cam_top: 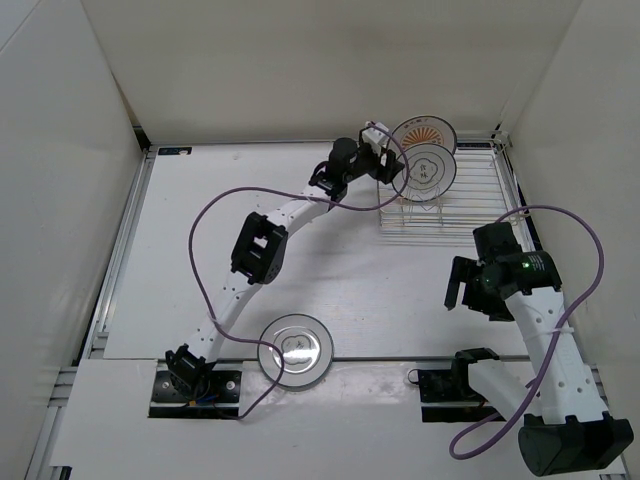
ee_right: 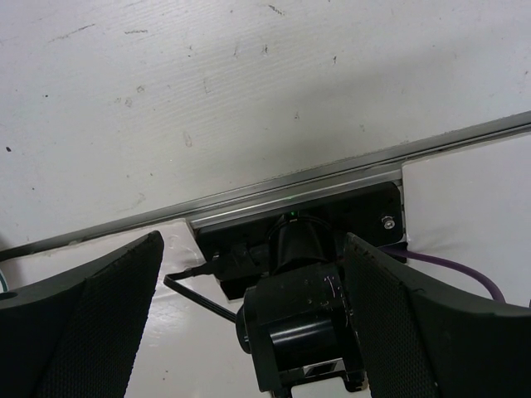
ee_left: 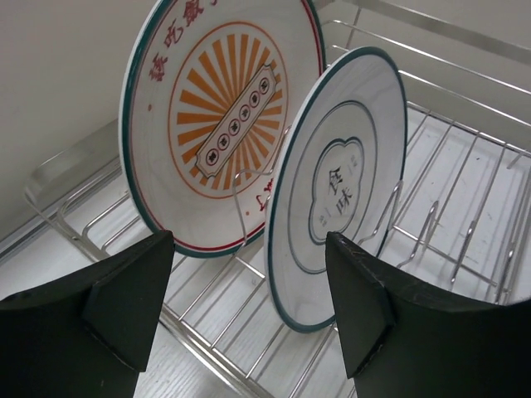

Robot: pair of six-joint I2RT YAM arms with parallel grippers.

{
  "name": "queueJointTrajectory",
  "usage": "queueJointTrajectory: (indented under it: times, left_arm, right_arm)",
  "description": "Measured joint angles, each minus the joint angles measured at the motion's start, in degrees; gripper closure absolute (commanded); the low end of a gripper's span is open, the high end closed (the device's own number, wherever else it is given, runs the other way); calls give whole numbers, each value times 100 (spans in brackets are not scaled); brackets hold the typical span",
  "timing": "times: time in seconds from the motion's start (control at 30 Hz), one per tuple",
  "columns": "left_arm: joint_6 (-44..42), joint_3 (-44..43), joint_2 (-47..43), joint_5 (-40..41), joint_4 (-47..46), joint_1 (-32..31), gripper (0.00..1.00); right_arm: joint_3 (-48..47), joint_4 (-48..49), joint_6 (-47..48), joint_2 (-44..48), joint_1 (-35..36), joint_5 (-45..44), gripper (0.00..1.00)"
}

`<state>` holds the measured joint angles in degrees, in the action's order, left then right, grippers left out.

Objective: Unload the plates from the dish rack

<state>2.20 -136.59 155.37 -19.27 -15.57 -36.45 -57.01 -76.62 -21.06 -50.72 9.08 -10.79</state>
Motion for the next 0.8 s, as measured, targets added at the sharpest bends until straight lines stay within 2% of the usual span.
queueJointTrajectory:
  times: [0.33, 0.43, 0.63, 0.67, 0.7, 0.8]
  left_arm:
    - [46, 0, 15, -81, -177, -157, 20]
    - [24, -28, 101, -79, -269, -166, 35]
    - [22, -31, 262, 2, -481, -175, 39]
    - [26, -28, 269, 17, -503, -175, 42]
    - [31, -28, 271, 35, -522, -175, 52]
    - [85, -28, 278, 85, -549, -175, 58]
  right_arm:
    - [0, 0, -105, -2, 0, -195, 10]
    - [0, -2, -122, -31, 4, -245, 10]
    - [-9, -2, -129, -136, 4, -304, 10]
    - [-22, -2, -129, -144, 4, -306, 10]
    - [-33, 0, -131, -151, 4, -313, 10]
    - [-33, 0, -140, -157, 4, -328, 10]
